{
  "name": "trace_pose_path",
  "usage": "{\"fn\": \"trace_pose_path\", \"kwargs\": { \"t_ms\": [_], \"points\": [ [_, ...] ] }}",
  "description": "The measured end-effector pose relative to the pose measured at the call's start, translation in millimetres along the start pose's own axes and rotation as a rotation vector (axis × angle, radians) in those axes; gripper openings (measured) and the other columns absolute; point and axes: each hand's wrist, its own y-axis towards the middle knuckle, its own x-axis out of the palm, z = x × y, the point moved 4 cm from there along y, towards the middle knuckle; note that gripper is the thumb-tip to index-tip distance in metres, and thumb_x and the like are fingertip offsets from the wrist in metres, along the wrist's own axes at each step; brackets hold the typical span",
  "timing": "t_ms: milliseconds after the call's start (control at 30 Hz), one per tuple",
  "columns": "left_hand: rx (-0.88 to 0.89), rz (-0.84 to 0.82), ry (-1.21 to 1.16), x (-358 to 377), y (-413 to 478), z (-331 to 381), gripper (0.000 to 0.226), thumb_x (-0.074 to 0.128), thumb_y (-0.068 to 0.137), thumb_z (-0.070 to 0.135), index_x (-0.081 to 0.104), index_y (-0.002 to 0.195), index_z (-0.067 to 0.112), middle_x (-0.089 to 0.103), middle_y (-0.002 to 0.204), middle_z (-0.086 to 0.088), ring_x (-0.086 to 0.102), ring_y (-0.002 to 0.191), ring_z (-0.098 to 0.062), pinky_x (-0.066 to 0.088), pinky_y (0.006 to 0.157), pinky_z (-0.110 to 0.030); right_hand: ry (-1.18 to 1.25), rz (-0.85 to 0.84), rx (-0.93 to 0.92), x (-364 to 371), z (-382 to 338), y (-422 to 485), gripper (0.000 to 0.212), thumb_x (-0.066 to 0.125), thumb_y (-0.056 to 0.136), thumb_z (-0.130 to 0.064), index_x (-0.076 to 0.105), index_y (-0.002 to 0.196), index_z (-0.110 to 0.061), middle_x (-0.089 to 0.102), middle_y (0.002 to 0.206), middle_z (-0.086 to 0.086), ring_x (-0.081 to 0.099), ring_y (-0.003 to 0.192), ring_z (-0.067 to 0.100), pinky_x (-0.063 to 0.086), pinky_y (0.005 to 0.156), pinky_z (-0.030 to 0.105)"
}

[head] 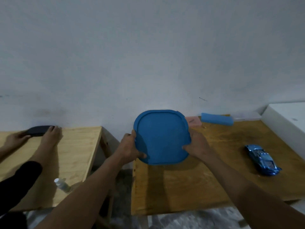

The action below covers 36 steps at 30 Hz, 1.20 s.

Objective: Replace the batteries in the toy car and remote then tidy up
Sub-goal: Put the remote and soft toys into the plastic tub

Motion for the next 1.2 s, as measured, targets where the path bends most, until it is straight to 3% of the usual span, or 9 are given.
{"fn": "trace_pose_path", "kwargs": {
  "t_ms": [100, 167, 367, 600, 800, 1000, 1200],
  "points": [
    [0.004, 0.003, 0.017, -3.3, 23.0, 5.0, 0.103, 0.087, 0.064, 0.019, 0.022, 0.143, 0.014, 0.038, 0.129, -0.007, 0.043, 0.12, -0.026, 0.048, 0.096, -0.033, -0.015, -0.133, -0.048, -1.9, 1.7, 24.2, 0.067, 0.088, 0.055, -0.015, 0.056, 0.114, -0.019, 0.062, 0.105, -0.005, 0.058, 0.095, 0.015, 0.054, 0.079, 0.034],
    [-0.002, 0.01, 0.041, -2.5, 38.8, 8.1, 0.102, 0.088, 0.064, 0.019, 0.024, 0.142, 0.013, 0.039, 0.129, -0.009, 0.044, 0.119, -0.026, 0.047, 0.095, -0.033, -0.029, -0.198, -0.058, -2.8, 7.0, 42.9, 0.083, 0.091, 0.044, -0.025, 0.053, 0.118, -0.023, 0.061, 0.108, -0.006, 0.058, 0.099, 0.016, 0.053, 0.086, 0.038],
    [-0.051, 0.015, 0.08, 9.6, 76.7, 17.3, 0.104, 0.088, 0.062, 0.025, 0.024, 0.143, 0.013, 0.039, 0.13, -0.009, 0.043, 0.119, -0.025, 0.046, 0.095, -0.031, -0.134, -0.29, -0.084, -11.0, 25.0, 92.2, 0.101, 0.089, 0.043, -0.036, 0.044, 0.133, -0.026, 0.06, 0.115, -0.011, 0.057, 0.106, 0.017, 0.053, 0.09, 0.039],
    [-0.11, 0.004, 0.105, 13.9, 106.6, 11.8, 0.103, 0.089, 0.06, 0.028, 0.028, 0.141, 0.013, 0.036, 0.129, -0.007, 0.042, 0.118, -0.025, 0.047, 0.099, -0.035, -0.101, -0.393, -0.062, -4.4, 30.1, 123.9, 0.085, 0.088, 0.059, -0.02, 0.043, 0.131, -0.028, 0.06, 0.118, -0.009, 0.057, 0.108, 0.016, 0.051, 0.095, 0.04],
    [-0.167, -0.059, 0.131, 16.3, 129.8, -8.1, 0.101, 0.088, 0.062, 0.027, 0.027, 0.142, 0.013, 0.034, 0.133, -0.007, 0.04, 0.123, -0.026, 0.045, 0.101, -0.035, -0.079, -0.438, -0.018, 19.3, 32.7, 142.0, 0.083, 0.088, 0.059, -0.017, 0.047, 0.131, -0.024, 0.059, 0.123, -0.006, 0.056, 0.113, 0.02, 0.05, 0.096, 0.041],
    [-0.175, -0.093, 0.099, 17.0, 153.3, -22.7, 0.092, 0.088, 0.062, 0.026, 0.036, 0.136, 0.014, 0.037, 0.131, -0.006, 0.041, 0.12, -0.024, 0.045, 0.098, -0.034, -0.089, -0.473, 0.061, 28.3, 33.6, 166.8, 0.076, 0.087, 0.063, -0.012, 0.05, 0.129, -0.018, 0.06, 0.122, -0.004, 0.055, 0.107, 0.017, 0.047, 0.087, 0.029],
    [-0.153, -0.136, 0.094, 15.1, 170.7, -29.9, 0.092, 0.09, 0.06, 0.03, 0.04, 0.135, 0.012, 0.04, 0.13, -0.006, 0.044, 0.12, -0.025, 0.048, 0.096, -0.035, -0.129, -0.469, 0.119, 31.7, 35.6, 180.9, 0.076, 0.088, 0.061, -0.012, 0.052, 0.129, -0.015, 0.062, 0.122, 0.0, 0.057, 0.11, 0.021, 0.05, 0.095, 0.037]
  ]
}}
